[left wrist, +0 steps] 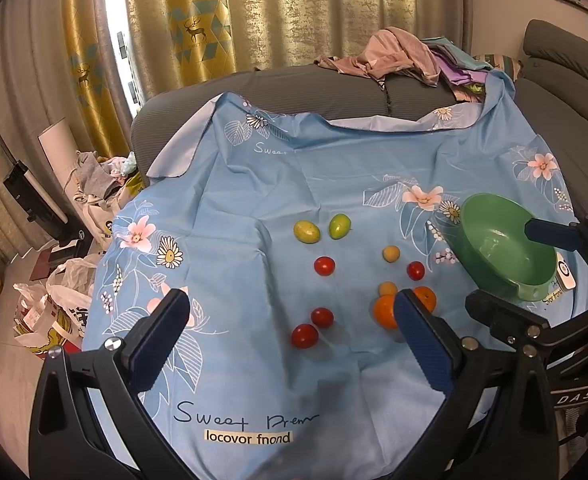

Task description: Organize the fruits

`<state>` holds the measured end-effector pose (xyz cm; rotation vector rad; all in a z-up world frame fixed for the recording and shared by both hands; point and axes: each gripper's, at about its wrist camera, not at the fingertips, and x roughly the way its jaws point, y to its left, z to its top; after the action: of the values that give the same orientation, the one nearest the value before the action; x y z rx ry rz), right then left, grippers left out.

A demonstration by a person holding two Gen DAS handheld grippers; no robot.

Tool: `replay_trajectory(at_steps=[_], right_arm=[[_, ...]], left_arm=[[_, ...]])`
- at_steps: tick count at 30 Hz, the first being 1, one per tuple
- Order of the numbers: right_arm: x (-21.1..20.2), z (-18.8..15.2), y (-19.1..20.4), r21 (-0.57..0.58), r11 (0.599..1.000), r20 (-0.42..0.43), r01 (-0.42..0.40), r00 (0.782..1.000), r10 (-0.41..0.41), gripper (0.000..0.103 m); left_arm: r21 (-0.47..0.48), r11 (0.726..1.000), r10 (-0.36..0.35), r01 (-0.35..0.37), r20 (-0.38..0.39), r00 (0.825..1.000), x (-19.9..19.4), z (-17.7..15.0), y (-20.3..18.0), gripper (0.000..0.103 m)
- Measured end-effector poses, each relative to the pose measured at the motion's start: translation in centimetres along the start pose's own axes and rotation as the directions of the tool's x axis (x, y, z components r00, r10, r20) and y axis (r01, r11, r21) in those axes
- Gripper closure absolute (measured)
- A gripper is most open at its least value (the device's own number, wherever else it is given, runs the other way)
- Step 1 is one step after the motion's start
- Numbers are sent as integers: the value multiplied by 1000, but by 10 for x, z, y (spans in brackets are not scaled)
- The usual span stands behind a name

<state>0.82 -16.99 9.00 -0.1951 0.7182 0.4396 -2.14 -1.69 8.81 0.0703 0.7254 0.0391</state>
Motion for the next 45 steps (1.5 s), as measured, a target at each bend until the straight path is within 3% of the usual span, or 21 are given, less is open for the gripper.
replay_trajectory(at_steps=[36,41,45], right_arm=[[-3,1,-5,6,1000,8,10,1000,-10,1],[-3,-1,-15,36,999,9,16,1000,-16,1],[12,-16,-24,53,999,-23,13,1000,-11,1]], left_arm=[[-16,1000,-21,21,-19,1000,6,-1,1,1],[-60,997,-48,45,-48,998,19,-5,13,1],[-85,993,-90,81,-115,989,42,-21,16,1]])
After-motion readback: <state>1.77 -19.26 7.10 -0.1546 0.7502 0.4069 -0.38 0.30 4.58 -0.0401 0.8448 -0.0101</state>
